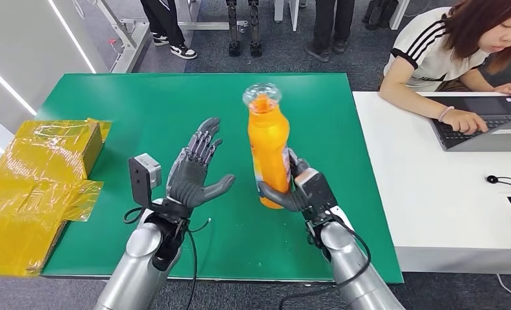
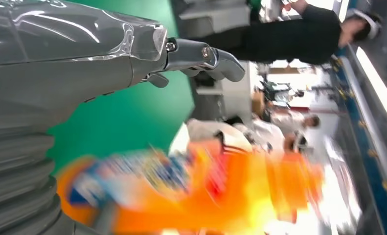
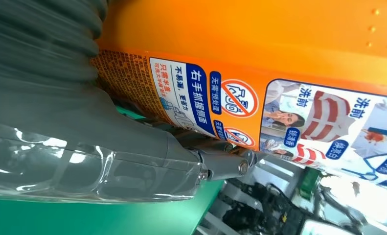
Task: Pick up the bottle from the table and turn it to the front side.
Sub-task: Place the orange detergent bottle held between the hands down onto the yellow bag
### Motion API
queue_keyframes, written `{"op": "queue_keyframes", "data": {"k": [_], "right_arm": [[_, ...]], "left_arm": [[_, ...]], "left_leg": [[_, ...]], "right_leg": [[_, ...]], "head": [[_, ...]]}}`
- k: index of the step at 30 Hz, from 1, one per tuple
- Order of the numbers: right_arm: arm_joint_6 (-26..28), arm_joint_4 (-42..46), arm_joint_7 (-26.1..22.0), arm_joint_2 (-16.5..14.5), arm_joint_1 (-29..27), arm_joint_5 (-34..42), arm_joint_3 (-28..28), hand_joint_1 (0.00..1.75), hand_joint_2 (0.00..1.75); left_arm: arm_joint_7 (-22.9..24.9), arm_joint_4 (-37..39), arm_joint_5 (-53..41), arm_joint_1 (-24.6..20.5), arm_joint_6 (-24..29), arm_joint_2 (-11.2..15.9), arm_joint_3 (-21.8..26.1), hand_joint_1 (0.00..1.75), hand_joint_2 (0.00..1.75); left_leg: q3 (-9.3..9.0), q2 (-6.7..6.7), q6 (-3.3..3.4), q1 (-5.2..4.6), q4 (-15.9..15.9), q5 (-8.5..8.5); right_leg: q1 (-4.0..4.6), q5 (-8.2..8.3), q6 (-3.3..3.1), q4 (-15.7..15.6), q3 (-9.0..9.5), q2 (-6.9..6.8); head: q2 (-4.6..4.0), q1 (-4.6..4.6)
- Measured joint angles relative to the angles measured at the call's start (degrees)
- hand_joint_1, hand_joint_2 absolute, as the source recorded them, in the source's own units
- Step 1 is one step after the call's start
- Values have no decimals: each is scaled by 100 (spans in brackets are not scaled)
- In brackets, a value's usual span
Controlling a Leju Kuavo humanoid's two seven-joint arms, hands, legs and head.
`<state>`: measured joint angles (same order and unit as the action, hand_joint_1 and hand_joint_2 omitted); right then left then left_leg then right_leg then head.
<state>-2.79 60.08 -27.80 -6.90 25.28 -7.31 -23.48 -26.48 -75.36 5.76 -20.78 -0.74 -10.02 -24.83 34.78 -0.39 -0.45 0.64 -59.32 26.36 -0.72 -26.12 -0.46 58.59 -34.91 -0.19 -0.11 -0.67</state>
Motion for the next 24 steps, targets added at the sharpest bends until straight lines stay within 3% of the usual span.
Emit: {"op": "queue_keyframes", "data": {"k": [9, 19, 23, 24], "right_arm": [[49, -1076, 374, -316, 926, -723, -803, 175, 175], [51, -1383, 493, -333, 1066, -867, -1163, 175, 175], [63, -1383, 623, -248, 1060, -799, -1272, 175, 175], [63, -1383, 627, -219, 1057, -762, -1291, 175, 175]], "left_arm": [[25, 120, 159, -352, 289, 124, -51, 0, 175], [38, 678, -170, -741, 723, 401, -24, 0, 175], [43, 1132, -187, -967, 665, 551, -1, 164, 175], [51, 1200, -114, -974, 569, 575, 7, 169, 175]], "left_leg": [[-1, 12, 0, 0, 1, 0], [-1, 11, 0, -1, 0, 0], [-2, 12, 0, 0, 0, 0], [-2, 13, 0, -1, 0, 0]], "right_leg": [[1, 0, -3, 0, -4, 10], [0, 0, -2, -1, -4, 10], [0, 1, -2, 0, -3, 11], [0, 1, -2, 0, -4, 13]], "head": [[0, -1], [0, -1], [0, -1], [0, -1]]}}
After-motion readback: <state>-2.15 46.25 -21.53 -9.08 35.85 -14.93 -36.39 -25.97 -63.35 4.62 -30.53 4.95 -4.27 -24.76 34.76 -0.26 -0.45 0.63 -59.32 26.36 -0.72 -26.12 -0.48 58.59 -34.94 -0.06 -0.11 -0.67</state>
